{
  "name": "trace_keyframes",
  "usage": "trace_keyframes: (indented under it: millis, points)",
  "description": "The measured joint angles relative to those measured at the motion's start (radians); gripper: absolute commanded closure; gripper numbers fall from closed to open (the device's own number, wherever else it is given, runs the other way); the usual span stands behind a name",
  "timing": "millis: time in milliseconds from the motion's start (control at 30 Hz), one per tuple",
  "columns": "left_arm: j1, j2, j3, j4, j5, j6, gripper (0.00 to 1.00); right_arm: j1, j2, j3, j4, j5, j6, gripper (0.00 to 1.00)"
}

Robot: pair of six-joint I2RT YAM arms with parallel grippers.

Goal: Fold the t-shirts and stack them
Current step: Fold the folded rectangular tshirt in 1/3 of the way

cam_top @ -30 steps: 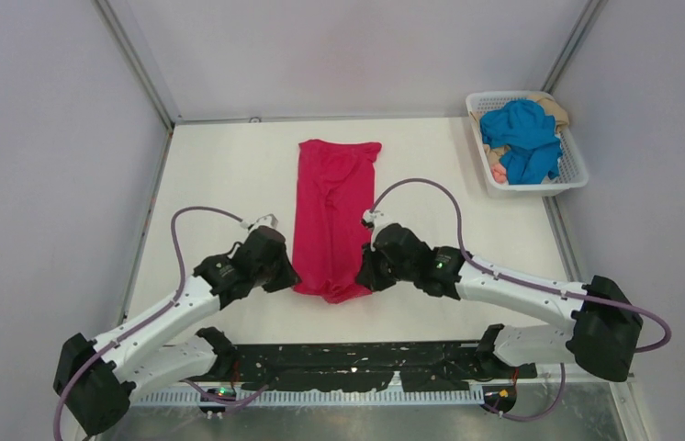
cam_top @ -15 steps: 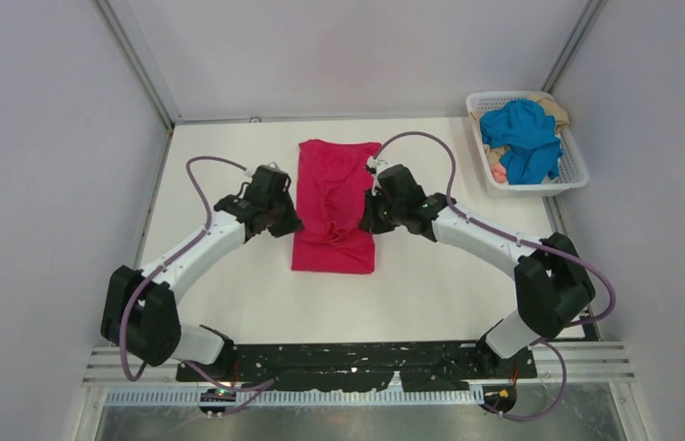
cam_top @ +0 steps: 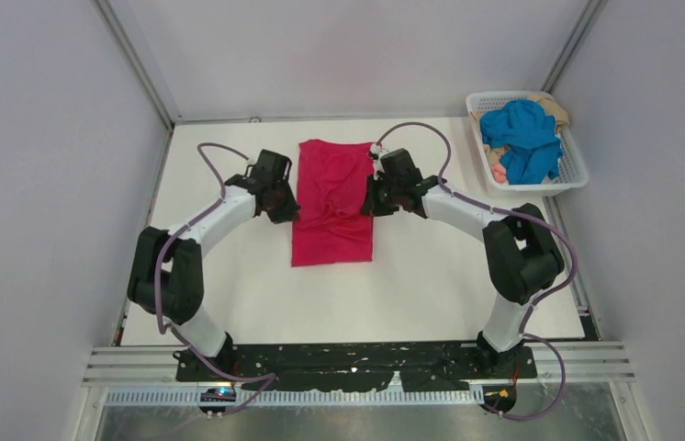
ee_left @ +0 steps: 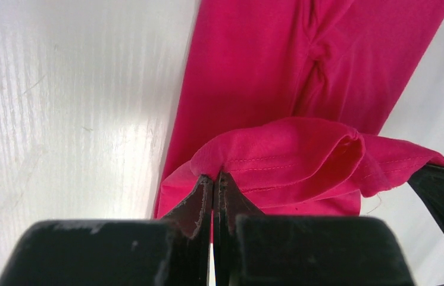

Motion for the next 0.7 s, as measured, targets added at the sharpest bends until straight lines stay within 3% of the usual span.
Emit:
trace_keyframes:
  millis: [467,533,600,633,700]
  points:
    - [0.008,0.134,0.108,-0.013,0.053,0.019,1.00,-0.023,0.036,0.013,0.035,0.031,0.004,0.94]
    - [0.013,0.144,0.114,-0.019,0.048,0.019,0.96,-0.029,0.059,0.032,0.039,0.026,0.005,0.94]
    - [0.019,0.152,0.119,-0.024,0.047,0.019,0.83,-0.034,0.089,0.052,0.044,0.025,0.006,0.88]
    - [0.022,0.156,0.121,-0.025,0.047,0.019,0.71,-0.037,0.102,0.057,0.045,0.026,0.008,0.85]
    - [0.029,0.168,0.129,-0.026,0.047,0.024,0.38,-0.041,0.120,0.064,0.042,0.027,0.010,0.77]
